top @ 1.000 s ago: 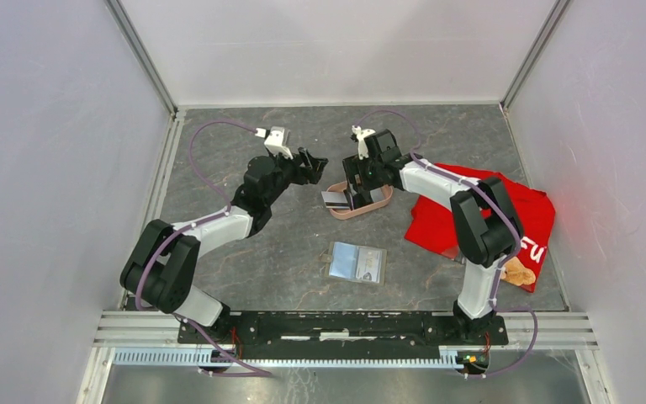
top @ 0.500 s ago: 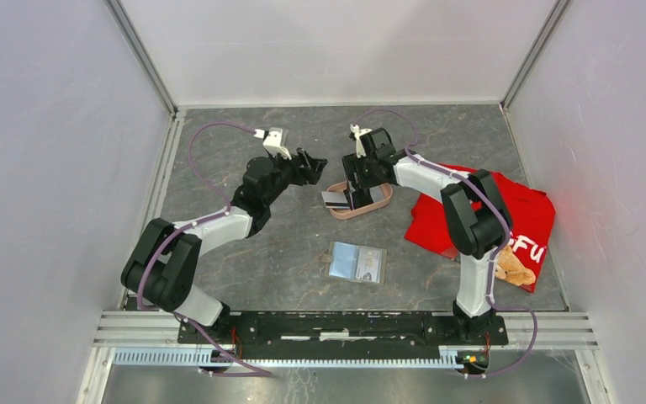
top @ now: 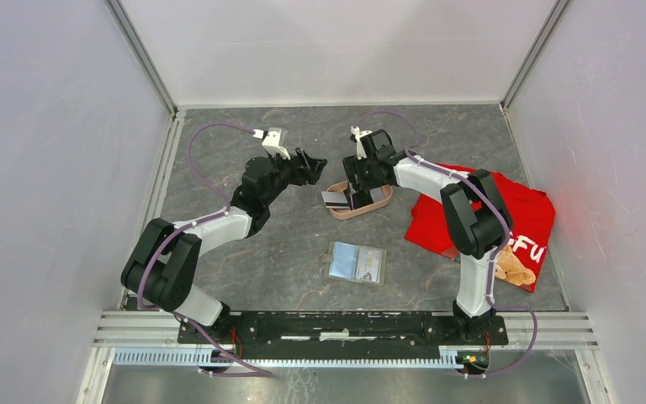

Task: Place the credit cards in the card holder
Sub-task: Pick up the credit card from the storage box.

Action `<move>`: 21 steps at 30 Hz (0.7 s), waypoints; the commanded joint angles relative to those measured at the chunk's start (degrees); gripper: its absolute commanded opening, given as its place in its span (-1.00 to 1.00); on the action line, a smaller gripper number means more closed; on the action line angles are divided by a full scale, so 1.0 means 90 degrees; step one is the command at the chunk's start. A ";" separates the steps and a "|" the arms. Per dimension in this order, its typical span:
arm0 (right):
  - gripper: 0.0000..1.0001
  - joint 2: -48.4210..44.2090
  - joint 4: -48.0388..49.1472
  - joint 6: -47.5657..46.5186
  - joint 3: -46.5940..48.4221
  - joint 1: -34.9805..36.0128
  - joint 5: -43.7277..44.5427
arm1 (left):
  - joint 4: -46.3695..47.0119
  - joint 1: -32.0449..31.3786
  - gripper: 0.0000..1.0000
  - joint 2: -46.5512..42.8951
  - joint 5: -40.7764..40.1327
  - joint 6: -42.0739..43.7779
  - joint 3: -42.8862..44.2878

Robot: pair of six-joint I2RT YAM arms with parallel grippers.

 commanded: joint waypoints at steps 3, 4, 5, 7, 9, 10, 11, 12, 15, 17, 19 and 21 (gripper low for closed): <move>0.51 0.0065 0.0124 0.0051 -0.0055 0.0004 0.0047 | 0.0456 0.0042 0.59 0.0066 0.0091 -0.0199 -0.0050; 0.51 0.0095 0.0115 0.0050 -0.0048 0.0023 0.0056 | 0.0457 0.0042 0.59 0.0061 0.0093 -0.0201 -0.0054; 0.52 0.0123 0.0102 0.0058 -0.0043 0.0015 0.0080 | 0.0471 0.0050 0.59 0.0060 0.0090 -0.0201 -0.0064; 0.53 0.0119 0.0080 0.0040 -0.0048 0.0038 0.0154 | 0.0490 0.0051 0.59 0.0051 0.0093 -0.0218 -0.0076; 0.54 0.0091 0.0089 -0.0004 -0.0089 0.0040 0.0228 | 0.0506 0.0061 0.59 0.0050 0.0102 -0.0229 -0.0090; 0.53 0.0060 0.0108 -0.0037 -0.0122 0.0060 0.0232 | 0.0522 0.0068 0.59 0.0050 0.0105 -0.0230 -0.0094; 0.51 0.0024 0.0127 -0.0072 -0.0155 0.0070 0.0361 | 0.0528 0.0071 0.59 0.0050 0.0111 -0.0235 -0.0103; 0.48 -0.0005 0.0152 -0.0080 -0.0201 0.0088 0.0386 | 0.0539 0.0071 0.59 0.0055 0.0111 -0.0240 -0.0108; 0.38 -0.0032 0.0185 -0.0144 -0.0263 0.0185 0.0453 | 0.0555 0.0081 0.59 0.0050 0.0121 -0.0250 -0.0113; 0.36 -0.0021 0.0202 -0.0187 -0.0257 0.0237 0.0522 | 0.0555 0.0081 0.59 0.0052 0.0125 -0.0257 -0.0124; 0.37 0.0031 0.0156 -0.0212 -0.0215 0.0275 0.0584 | 0.0574 0.0089 0.59 0.0040 0.0130 -0.0260 -0.0135; 0.43 0.0037 0.0139 -0.0243 -0.0187 0.0303 0.0666 | 0.0584 0.0099 0.59 0.0035 0.0128 -0.0269 -0.0142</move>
